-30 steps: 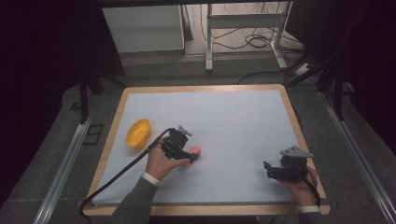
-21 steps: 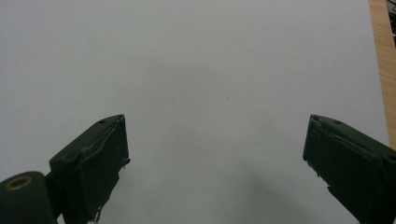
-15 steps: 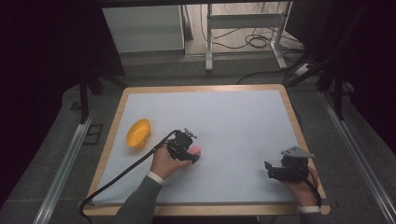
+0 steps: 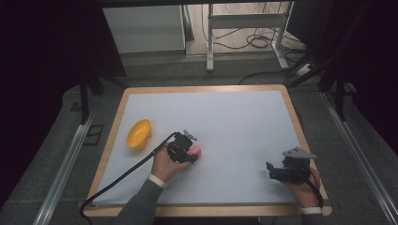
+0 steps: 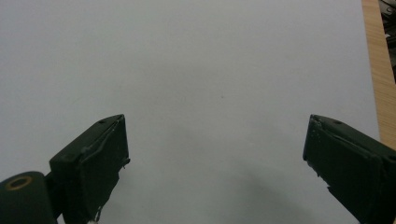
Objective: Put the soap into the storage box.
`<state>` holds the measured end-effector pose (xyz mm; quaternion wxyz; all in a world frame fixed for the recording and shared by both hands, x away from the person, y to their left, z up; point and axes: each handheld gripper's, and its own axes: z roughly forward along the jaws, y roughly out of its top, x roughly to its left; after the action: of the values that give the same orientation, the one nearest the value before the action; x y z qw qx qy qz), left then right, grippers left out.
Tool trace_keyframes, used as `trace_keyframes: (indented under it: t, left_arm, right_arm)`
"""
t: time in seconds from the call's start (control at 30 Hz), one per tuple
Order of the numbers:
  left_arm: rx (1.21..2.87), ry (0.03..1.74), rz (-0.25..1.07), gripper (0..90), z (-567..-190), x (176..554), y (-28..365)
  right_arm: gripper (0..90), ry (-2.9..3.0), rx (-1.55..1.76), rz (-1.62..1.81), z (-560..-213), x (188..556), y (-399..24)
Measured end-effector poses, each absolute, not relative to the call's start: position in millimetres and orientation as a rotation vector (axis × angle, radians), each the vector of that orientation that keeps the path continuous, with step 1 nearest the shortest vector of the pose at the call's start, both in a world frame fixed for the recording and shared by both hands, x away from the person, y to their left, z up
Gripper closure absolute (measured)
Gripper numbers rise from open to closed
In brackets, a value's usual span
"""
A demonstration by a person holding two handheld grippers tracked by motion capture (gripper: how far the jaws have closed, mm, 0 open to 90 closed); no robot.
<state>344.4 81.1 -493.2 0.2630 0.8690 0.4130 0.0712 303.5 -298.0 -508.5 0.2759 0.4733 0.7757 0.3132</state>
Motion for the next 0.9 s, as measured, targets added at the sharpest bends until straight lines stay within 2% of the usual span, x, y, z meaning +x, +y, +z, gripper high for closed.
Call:
trace_keyframes:
  t: [0.9]
  left_arm:
    - [2.248,1.091,0.241,60.2,-462,337,109]
  right_arm:
    - [6.6,2.078,1.281,0.837,-508,303,-299]
